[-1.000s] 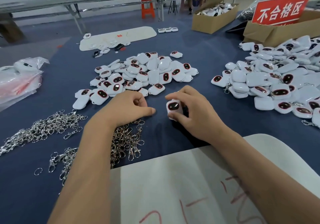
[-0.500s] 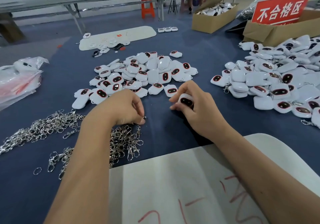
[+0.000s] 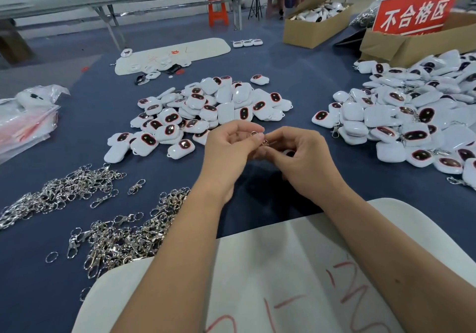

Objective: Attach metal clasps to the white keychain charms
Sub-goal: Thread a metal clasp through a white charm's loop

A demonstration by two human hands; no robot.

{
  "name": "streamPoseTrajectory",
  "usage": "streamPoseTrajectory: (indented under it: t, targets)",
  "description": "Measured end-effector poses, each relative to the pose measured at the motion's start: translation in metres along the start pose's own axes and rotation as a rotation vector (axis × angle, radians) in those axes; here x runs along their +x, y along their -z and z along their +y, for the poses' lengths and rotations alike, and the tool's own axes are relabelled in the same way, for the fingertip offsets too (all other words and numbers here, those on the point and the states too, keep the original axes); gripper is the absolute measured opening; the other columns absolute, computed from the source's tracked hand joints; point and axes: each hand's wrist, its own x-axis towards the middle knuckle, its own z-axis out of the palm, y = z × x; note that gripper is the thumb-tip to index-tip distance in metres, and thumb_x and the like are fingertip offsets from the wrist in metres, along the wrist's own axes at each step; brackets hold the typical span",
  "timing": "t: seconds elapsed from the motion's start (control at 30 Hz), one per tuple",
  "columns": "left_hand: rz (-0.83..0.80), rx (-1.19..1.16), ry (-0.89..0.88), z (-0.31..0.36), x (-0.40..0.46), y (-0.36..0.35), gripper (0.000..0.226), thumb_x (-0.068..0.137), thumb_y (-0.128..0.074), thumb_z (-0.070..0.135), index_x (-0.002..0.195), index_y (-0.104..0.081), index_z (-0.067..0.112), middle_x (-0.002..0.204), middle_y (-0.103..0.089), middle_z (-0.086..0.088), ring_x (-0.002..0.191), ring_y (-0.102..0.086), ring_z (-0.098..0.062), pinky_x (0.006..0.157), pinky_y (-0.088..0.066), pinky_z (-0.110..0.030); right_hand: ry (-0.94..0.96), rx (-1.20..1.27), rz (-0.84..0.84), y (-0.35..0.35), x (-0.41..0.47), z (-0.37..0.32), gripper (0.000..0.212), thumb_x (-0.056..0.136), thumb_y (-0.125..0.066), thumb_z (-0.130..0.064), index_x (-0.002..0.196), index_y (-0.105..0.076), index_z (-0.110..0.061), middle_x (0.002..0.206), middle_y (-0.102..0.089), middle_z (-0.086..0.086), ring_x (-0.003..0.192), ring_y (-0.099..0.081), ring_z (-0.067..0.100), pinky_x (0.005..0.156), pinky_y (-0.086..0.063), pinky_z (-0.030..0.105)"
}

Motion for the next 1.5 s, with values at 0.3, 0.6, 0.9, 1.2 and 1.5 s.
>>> streamPoseTrajectory:
  t: [0.3,0.6,0.9,1.2,1.5]
  targets:
    - [0.012,-0.027,-0.045,-0.0061,0.001,0.0034,0.008,0.089,-0.073,0.0,0.097,-0.074,0.003,0.093,-0.077,-0.018,0.088,-0.075,-0.033,0.073,-0.058,-0.031,-0.034,0.108,0.167,0.0037,0.0027,0.0054,0.013,0.096,-0.076,-0.023,0.082,-0.078,-0.024,0.074,-0.078,-0.006,0.042,-0.05,0.006,0.047,-0.045,0.019]
    - [0.044,0.074,-0.097,-0.0088,0.0048,0.005,0.011,0.09,-0.071,0.0,0.09,-0.075,0.011,0.091,-0.077,-0.008,0.085,-0.072,-0.016,0.071,-0.056,-0.024,-0.031,0.15,0.184,0.0037,0.0042,0.0094,0.012,0.096,-0.073,-0.013,0.092,-0.079,-0.023,0.083,-0.08,-0.009,0.046,-0.052,0.008,0.049,-0.048,0.022]
    - [-0.043,0.441,-0.293,-0.0071,-0.0008,0.0044,0.004,0.087,-0.076,0.007,0.084,-0.074,0.01,0.083,-0.073,0.0,0.078,-0.064,-0.019,0.077,-0.053,-0.025,0.059,-0.171,0.201,0.0015,0.0001,0.0049,0.018,0.09,-0.079,-0.01,0.097,-0.084,-0.026,0.085,-0.076,-0.015,0.057,-0.053,0.006,0.06,-0.037,0.011]
    - [-0.032,0.405,-0.274,-0.0075,-0.0004,0.0043,0.006,0.089,-0.075,0.01,0.084,-0.076,0.014,0.078,-0.072,-0.003,0.08,-0.064,-0.03,0.084,-0.055,-0.046,0.04,0.026,0.176,0.0038,0.0026,0.0086,0.017,0.089,-0.08,-0.011,0.092,-0.08,-0.027,0.086,-0.078,-0.017,0.07,-0.068,0.0,0.065,-0.056,0.031]
    - [-0.043,0.27,-0.132,-0.0094,0.0027,-0.0006,0.011,0.092,-0.069,0.003,0.087,-0.077,0.006,0.079,-0.075,-0.001,0.075,-0.07,-0.012,0.086,-0.059,-0.037,0.082,-0.051,0.254,0.0034,0.0012,0.0077,0.025,0.083,-0.087,-0.014,0.081,-0.074,-0.035,0.081,-0.076,-0.024,0.069,-0.069,-0.002,0.063,-0.047,0.008]
